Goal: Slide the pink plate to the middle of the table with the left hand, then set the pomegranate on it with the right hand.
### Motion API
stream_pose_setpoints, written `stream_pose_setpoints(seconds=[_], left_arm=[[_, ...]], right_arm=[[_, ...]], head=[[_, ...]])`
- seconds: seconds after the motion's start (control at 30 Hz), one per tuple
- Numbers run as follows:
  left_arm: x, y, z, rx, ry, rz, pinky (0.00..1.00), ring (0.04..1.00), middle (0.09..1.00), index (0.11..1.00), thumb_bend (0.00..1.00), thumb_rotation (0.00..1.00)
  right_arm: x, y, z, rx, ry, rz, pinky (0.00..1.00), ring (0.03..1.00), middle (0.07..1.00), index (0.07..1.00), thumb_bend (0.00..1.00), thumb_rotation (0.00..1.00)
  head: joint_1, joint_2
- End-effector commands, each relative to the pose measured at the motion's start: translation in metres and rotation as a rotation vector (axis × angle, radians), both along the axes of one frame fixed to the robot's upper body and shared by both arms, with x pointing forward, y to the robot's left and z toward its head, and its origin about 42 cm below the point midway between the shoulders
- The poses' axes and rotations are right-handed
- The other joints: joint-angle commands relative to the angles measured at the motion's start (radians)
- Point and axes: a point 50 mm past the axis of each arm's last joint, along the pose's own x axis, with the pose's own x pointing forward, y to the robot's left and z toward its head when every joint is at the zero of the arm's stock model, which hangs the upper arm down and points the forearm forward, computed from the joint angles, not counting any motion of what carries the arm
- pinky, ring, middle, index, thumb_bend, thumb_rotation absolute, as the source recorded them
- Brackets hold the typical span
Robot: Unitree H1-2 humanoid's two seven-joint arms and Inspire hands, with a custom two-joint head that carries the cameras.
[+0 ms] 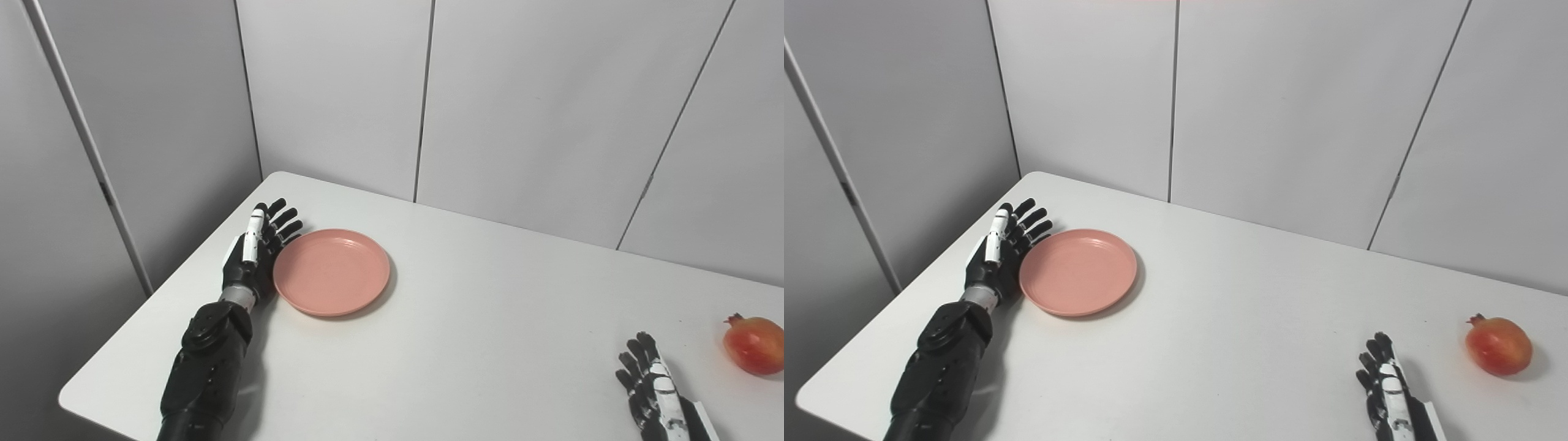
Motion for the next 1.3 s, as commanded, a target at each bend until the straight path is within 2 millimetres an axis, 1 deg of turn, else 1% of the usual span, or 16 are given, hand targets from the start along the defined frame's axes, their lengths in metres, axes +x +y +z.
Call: stream_pose_setpoints(seconds=[0.0, 0.23, 0.53, 0.63, 0.7, 0.83, 0.97, 1.03, 1.27], left_arm=[[0.002, -0.009, -0.001, -0.002, 0.010, -0.039, 0.87, 0.871, 0.879, 0.875, 0.36, 1.00], [0.007, -0.032, -0.005, -0.001, 0.031, -0.094, 0.87, 0.877, 0.883, 0.875, 0.35, 1.00], [0.012, -0.061, -0.009, -0.021, 0.056, -0.152, 0.88, 0.873, 0.884, 0.888, 0.38, 1.00], [0.012, -0.072, -0.010, 0.008, 0.069, -0.183, 0.88, 0.876, 0.882, 0.882, 0.38, 1.00], [0.012, -0.080, -0.011, 0.027, 0.073, -0.203, 0.86, 0.863, 0.869, 0.864, 0.37, 1.00], [0.012, -0.091, -0.013, 0.036, 0.072, -0.236, 0.85, 0.857, 0.863, 0.852, 0.35, 1.00], [0.014, -0.103, -0.012, 0.010, 0.071, -0.275, 0.88, 0.869, 0.872, 0.859, 0.36, 1.00], [0.015, -0.110, -0.011, 0.009, 0.069, -0.295, 0.88, 0.881, 0.885, 0.873, 0.37, 1.00], [0.013, -0.139, -0.005, -0.014, 0.067, -0.350, 0.88, 0.870, 0.878, 0.866, 0.39, 1.00]], right_arm=[[0.004, 0.003, 0.012, 0.007, -0.054, 0.008, 1.00, 1.000, 1.000, 1.000, 0.09, 1.00], [0.005, 0.006, 0.013, 0.029, -0.056, 0.014, 1.00, 1.000, 1.000, 1.000, 0.10, 1.00], [0.005, 0.007, 0.012, 0.027, -0.056, 0.021, 1.00, 1.000, 1.000, 1.000, 0.11, 1.00], [0.005, 0.008, 0.011, 0.027, -0.055, 0.020, 1.00, 1.000, 1.000, 1.000, 0.13, 1.00], [0.005, 0.008, 0.011, 0.024, -0.060, 0.018, 1.00, 1.000, 1.000, 1.000, 0.13, 1.00], [0.005, 0.009, 0.011, 0.022, -0.060, 0.015, 1.00, 1.000, 1.000, 1.000, 0.14, 1.00], [0.005, 0.011, 0.011, 0.016, -0.060, 0.017, 1.00, 1.000, 1.000, 1.000, 0.15, 1.00], [0.005, 0.011, 0.011, 0.017, -0.057, 0.024, 1.00, 1.000, 1.000, 1.000, 0.18, 1.00], [0.003, 0.015, 0.013, 0.025, -0.059, 0.025, 1.00, 1.000, 1.000, 1.000, 0.19, 1.00]], head=[[-0.004, 0.002], [-0.014, 0.010], [-0.038, 0.024], [-0.048, 0.030], [-0.054, 0.034], [-0.064, 0.041], [-0.073, 0.049], [-0.080, 0.053], [-0.118, 0.072]])
